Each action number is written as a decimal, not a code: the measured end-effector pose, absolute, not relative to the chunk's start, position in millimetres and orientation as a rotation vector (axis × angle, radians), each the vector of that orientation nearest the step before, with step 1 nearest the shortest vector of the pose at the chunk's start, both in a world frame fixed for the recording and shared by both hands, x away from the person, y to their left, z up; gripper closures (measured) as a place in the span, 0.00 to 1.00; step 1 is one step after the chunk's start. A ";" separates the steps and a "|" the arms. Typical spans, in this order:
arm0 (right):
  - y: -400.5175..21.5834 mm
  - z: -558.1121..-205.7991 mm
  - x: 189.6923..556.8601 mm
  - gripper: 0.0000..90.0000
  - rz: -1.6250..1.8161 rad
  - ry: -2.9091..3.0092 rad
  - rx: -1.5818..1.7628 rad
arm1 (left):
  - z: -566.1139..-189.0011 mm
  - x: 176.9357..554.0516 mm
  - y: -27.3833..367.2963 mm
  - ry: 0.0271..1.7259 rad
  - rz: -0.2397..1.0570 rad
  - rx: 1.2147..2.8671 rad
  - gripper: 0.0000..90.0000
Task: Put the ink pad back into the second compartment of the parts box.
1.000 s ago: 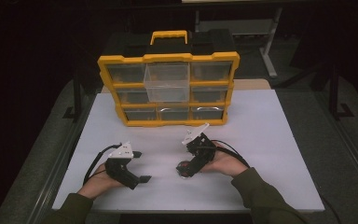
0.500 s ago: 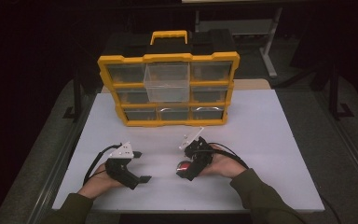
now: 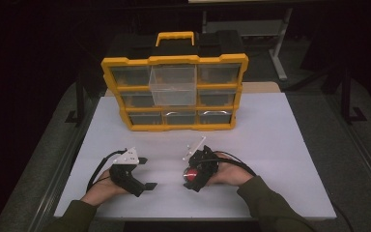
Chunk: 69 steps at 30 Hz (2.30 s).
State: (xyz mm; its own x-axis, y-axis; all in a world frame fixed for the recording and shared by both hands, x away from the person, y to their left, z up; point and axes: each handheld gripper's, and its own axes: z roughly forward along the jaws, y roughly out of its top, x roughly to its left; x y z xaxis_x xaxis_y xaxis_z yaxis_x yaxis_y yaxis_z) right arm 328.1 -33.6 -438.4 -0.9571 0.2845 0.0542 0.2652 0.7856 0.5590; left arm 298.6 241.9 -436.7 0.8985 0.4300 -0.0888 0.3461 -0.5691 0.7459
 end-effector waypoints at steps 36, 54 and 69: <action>-34.3 -439.6 324.6 0.23 0.854 2.933 0.393 | -437.1 298.4 241.5 0.550 0.130 2.230 0.00; -36.5 -438.2 323.4 0.32 0.851 2.933 0.391 | -436.9 298.2 241.5 0.550 0.130 2.230 0.00; -44.7 -429.8 327.4 0.32 0.885 2.909 0.444 | -436.9 298.1 241.5 0.547 0.132 2.231 0.00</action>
State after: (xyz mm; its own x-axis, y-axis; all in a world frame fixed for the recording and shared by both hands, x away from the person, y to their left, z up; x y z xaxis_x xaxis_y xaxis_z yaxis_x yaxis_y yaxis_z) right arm 327.4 -44.7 -429.8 -0.9560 0.2927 0.0184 0.2533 0.7927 0.5544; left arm 298.1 241.5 -436.9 0.9003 0.4270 -0.0844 0.3415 -0.5728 0.7452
